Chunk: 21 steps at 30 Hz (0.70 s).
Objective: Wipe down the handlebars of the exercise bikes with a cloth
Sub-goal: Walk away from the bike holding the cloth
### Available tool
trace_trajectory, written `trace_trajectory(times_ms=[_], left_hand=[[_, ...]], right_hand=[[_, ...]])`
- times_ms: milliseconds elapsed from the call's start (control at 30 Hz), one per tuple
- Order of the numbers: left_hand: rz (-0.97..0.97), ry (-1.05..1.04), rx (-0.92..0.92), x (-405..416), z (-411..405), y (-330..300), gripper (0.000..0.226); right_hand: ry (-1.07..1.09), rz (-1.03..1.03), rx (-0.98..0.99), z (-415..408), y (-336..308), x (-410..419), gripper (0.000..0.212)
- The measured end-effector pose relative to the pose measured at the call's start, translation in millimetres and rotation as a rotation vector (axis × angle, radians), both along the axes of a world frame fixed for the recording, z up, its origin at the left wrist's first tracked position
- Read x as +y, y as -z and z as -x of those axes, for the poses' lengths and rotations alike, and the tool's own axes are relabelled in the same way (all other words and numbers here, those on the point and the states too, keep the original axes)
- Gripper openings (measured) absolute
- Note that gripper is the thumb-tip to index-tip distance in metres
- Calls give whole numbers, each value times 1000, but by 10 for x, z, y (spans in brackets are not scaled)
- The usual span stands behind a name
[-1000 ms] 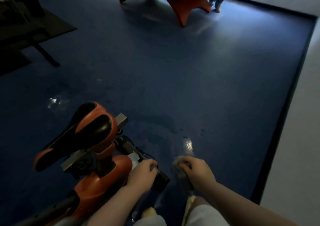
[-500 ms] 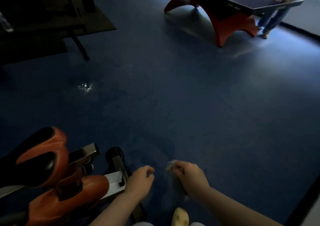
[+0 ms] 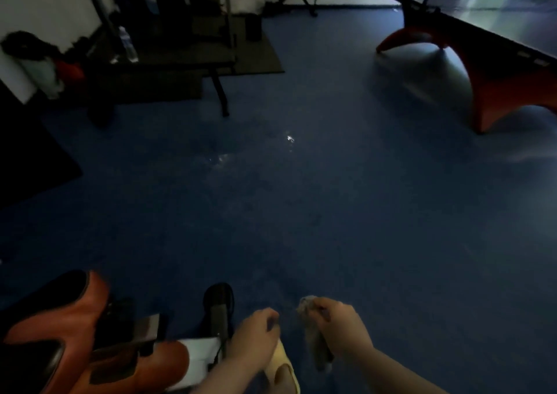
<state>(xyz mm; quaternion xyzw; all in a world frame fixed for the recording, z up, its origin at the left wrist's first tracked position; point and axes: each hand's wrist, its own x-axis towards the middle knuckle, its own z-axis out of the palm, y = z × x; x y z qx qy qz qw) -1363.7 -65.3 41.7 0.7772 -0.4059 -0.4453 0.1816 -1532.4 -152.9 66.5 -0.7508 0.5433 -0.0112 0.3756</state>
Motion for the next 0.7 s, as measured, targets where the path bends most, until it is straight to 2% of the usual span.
trace_trajectory(times_ms=[100,200,433,700], left_hand=[[-25,-41,31,-490,-238,21,20],[17,-121,-24,-862,-568,-51,23],[46,-304,-74,-1362,-1368,-205,21],[21,-588,-73,-1826,-2038,-83,19]], right_hand=[[-46,-14,-1,-331,-35,-540,11],[-116,-17,17,-666,-103,-1025,15],[-190,-44,-26,-1493,-130,-1817,18],[-494,-110,0,-2607,-44,-2722,24]])
